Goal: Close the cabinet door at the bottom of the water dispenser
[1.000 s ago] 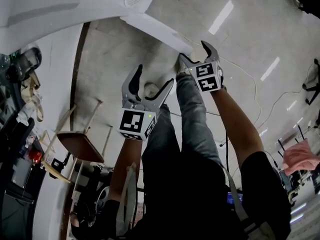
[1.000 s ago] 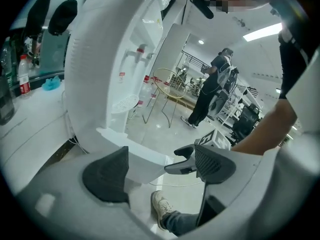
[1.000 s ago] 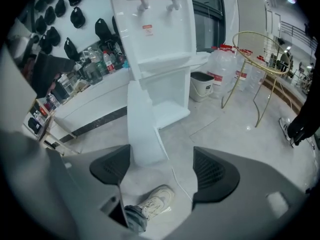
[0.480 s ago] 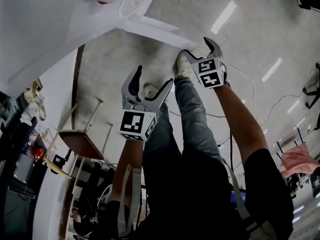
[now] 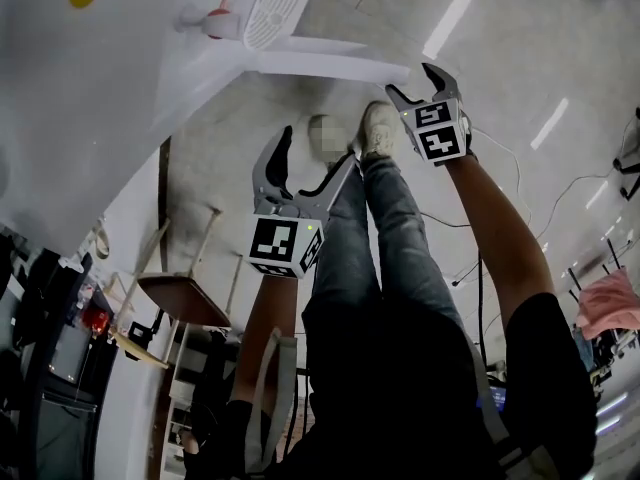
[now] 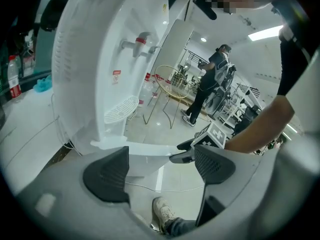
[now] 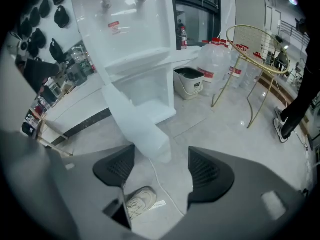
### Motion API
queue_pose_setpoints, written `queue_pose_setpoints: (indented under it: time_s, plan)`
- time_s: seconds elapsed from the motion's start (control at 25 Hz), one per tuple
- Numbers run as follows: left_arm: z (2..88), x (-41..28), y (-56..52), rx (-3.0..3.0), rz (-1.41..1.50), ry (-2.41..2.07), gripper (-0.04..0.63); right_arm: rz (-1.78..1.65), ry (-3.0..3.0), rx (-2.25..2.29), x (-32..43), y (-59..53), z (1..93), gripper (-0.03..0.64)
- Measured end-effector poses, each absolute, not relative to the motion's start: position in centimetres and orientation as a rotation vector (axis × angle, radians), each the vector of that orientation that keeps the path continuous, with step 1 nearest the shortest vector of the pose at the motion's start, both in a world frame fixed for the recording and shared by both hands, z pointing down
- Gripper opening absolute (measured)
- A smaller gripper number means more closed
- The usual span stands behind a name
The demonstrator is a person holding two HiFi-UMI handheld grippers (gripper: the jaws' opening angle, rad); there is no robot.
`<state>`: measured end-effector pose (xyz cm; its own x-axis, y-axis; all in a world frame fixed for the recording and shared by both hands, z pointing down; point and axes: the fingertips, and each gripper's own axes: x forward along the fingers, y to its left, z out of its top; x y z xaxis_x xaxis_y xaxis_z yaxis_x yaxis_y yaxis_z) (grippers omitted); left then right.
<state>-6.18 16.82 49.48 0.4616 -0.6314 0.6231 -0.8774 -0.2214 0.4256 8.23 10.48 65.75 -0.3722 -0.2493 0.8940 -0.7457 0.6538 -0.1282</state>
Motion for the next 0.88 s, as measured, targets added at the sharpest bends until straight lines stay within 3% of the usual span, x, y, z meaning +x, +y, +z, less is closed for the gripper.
queue_pose_setpoints:
  time_s: [0.48,0.88]
  plan:
    - [50.0,-9.4,14.7,2.032,0.489,-1.149,0.419,0.795,-1.791,1.032,9.1,7.7,66.2,0.278]
    - [50.8,-8.2,13.7,2.035,0.492,-1.123,0.414,0.790,-1.820,1.073,9.0,4.3,66.5,0.255]
